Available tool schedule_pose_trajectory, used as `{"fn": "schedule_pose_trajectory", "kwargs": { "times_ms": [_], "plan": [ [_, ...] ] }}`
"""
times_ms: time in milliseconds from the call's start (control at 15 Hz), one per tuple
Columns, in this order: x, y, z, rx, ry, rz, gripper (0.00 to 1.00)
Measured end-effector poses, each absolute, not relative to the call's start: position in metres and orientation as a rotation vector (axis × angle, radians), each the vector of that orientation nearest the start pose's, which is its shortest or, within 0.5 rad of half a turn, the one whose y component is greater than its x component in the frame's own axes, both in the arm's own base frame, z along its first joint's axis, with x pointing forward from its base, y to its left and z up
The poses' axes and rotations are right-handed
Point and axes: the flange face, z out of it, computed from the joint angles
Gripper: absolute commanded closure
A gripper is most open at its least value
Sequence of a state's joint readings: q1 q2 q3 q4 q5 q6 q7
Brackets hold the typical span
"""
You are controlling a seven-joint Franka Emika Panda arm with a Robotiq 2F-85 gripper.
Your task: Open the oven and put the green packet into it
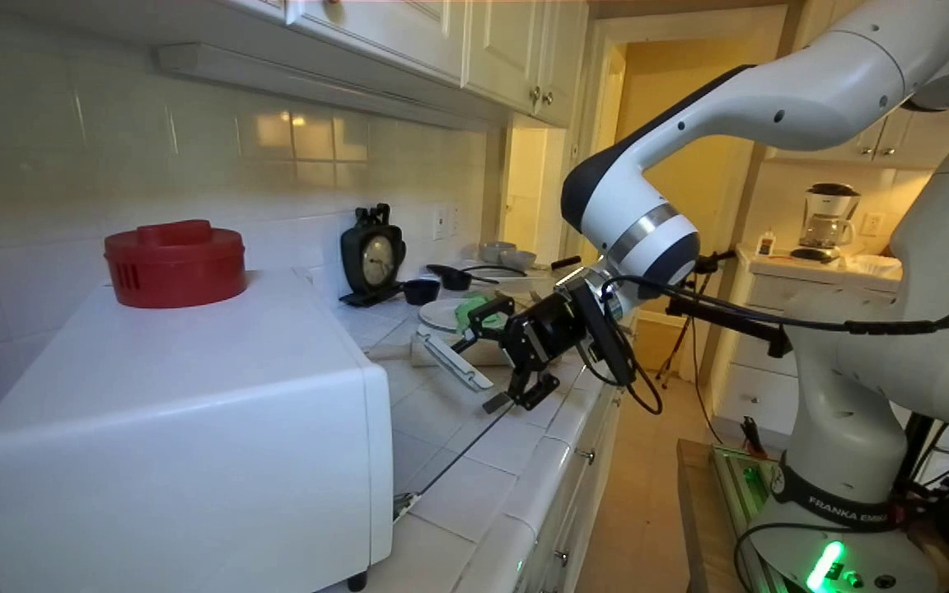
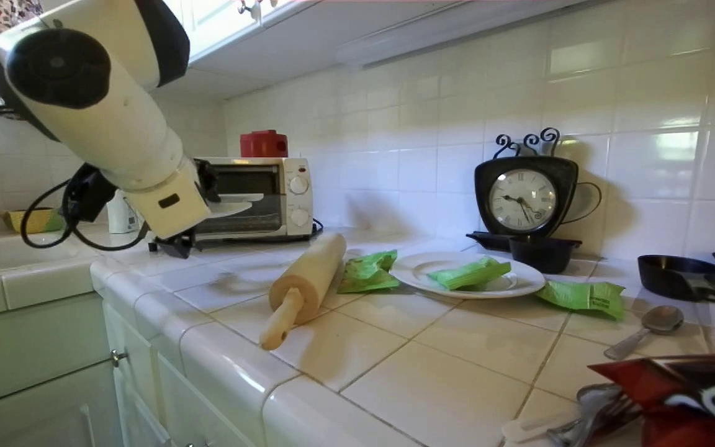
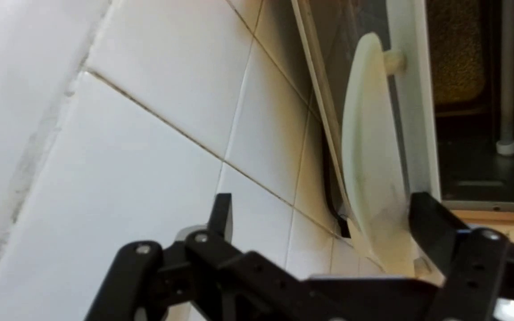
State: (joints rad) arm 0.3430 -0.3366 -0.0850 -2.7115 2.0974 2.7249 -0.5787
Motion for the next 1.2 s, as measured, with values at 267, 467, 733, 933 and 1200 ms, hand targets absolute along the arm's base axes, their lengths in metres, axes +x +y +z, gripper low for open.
{"fn": "schedule_pose_trajectory", "kwargs": {
  "times_ms": [267,467,733,933,1200],
  "plan": [
    [0.359,0.064,0.308,-1.762,1.207,-0.353,0.00],
    [0.356,0.066,0.306,-1.727,1.237,-0.350,0.00],
    [0.352,0.071,0.305,-1.713,1.305,-0.310,0.00],
    [0.347,0.088,0.308,-1.715,1.384,-0.189,0.00],
    [0.325,0.132,0.307,-1.779,1.504,-0.049,0.00]
  ]
}}
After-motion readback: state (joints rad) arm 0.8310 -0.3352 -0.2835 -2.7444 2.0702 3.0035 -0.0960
